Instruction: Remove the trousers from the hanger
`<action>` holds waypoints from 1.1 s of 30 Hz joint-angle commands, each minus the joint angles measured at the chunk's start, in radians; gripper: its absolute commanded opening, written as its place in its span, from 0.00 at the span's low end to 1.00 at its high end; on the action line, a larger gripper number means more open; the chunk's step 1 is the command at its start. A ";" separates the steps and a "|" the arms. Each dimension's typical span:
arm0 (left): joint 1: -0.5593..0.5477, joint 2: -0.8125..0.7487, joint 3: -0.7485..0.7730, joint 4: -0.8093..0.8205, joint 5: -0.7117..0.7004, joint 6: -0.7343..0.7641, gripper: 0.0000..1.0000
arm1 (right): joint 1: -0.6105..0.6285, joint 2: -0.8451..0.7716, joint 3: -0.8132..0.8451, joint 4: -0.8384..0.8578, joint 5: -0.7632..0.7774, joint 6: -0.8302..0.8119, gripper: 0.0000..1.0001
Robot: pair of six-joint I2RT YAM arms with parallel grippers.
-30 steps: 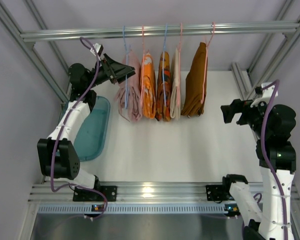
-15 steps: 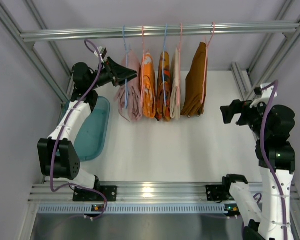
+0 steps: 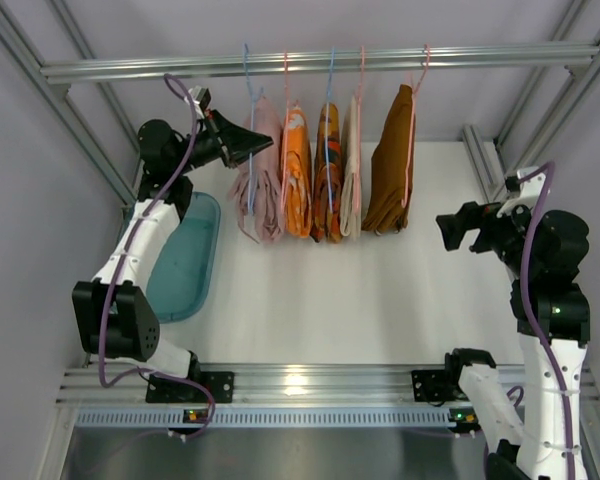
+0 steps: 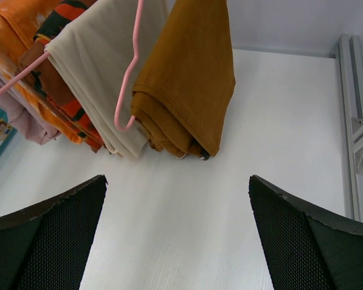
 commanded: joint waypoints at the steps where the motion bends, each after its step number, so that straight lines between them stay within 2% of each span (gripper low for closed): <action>1: -0.002 -0.059 0.093 0.101 -0.014 0.031 0.00 | -0.018 -0.003 0.007 0.021 -0.043 -0.007 0.99; 7: -0.002 -0.074 0.134 0.107 -0.041 0.069 0.00 | -0.016 -0.008 -0.004 0.024 -0.079 0.010 0.99; 13: -0.002 -0.119 0.148 0.012 -0.057 0.147 0.00 | -0.016 -0.009 0.002 0.023 -0.114 0.027 1.00; 17: -0.002 -0.185 0.104 -0.046 -0.057 0.189 0.00 | -0.016 -0.015 -0.001 0.029 -0.174 0.064 1.00; 23: -0.002 -0.329 -0.020 -0.150 -0.073 0.281 0.00 | -0.018 -0.049 -0.032 0.136 -0.331 0.246 0.99; 27: -0.002 -0.433 -0.091 -0.220 -0.077 0.324 0.00 | -0.016 -0.022 0.034 0.216 -0.380 0.367 0.99; 33: -0.002 -0.598 -0.194 -0.356 -0.131 0.431 0.00 | 0.032 0.084 0.270 0.262 -0.472 0.565 0.99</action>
